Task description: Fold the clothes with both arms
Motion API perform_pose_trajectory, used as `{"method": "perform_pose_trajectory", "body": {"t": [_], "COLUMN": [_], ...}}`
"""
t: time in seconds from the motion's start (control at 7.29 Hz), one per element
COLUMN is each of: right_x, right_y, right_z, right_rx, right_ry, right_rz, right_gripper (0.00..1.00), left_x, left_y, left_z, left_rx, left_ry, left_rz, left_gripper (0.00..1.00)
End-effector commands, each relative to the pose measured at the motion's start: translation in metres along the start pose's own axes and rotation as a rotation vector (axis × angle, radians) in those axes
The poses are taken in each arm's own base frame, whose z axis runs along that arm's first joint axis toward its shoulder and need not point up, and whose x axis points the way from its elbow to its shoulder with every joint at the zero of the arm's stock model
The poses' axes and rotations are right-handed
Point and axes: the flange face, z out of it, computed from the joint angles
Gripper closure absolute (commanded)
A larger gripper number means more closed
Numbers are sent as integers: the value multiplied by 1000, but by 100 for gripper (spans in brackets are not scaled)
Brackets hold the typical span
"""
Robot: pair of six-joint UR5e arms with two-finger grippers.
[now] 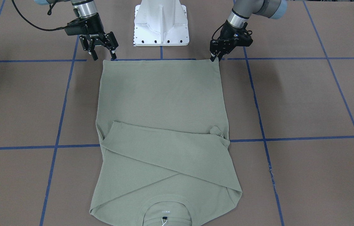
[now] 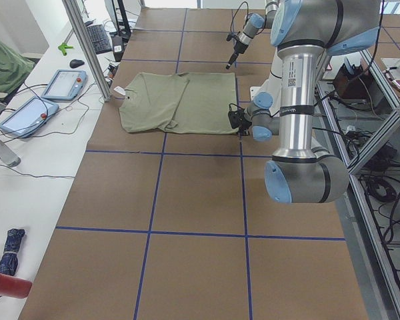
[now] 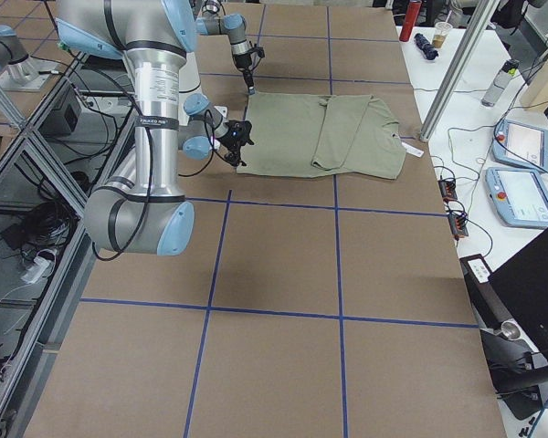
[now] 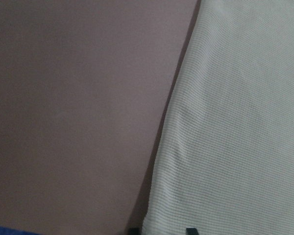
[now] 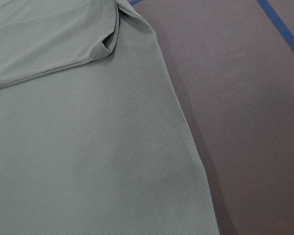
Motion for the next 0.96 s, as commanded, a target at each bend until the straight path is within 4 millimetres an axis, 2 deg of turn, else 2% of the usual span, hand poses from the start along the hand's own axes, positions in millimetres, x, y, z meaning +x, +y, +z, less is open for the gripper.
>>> {"method": "perform_pose_trajectory", "body": {"t": [0.0, 0.27, 0.41, 0.55, 0.69, 0.82], "right_x": [2, 4, 6, 1, 0, 6], "right_y": [4, 6, 9, 18, 26, 32], "right_z": [3, 6, 8, 8, 8, 12], "right_rx": [1, 7, 9, 34, 28, 33], "right_ry": [4, 8, 11, -7, -2, 34], "right_rz": [-6, -12, -14, -19, 76, 139], "right_gripper": [1, 1, 1, 2, 9, 20], "left_x": [0, -1, 0, 1, 3, 4], "left_y": [0, 2, 1, 0, -1, -2], "left_z": [2, 4, 2, -1, -1, -2], "left_rx": [1, -1, 0, 0, 3, 7], "left_ry": [-2, -4, -2, 2, 7, 10], "left_rz": [0, 2, 1, 1, 19, 22], "left_gripper": [70, 72, 100, 100, 100, 100]}}
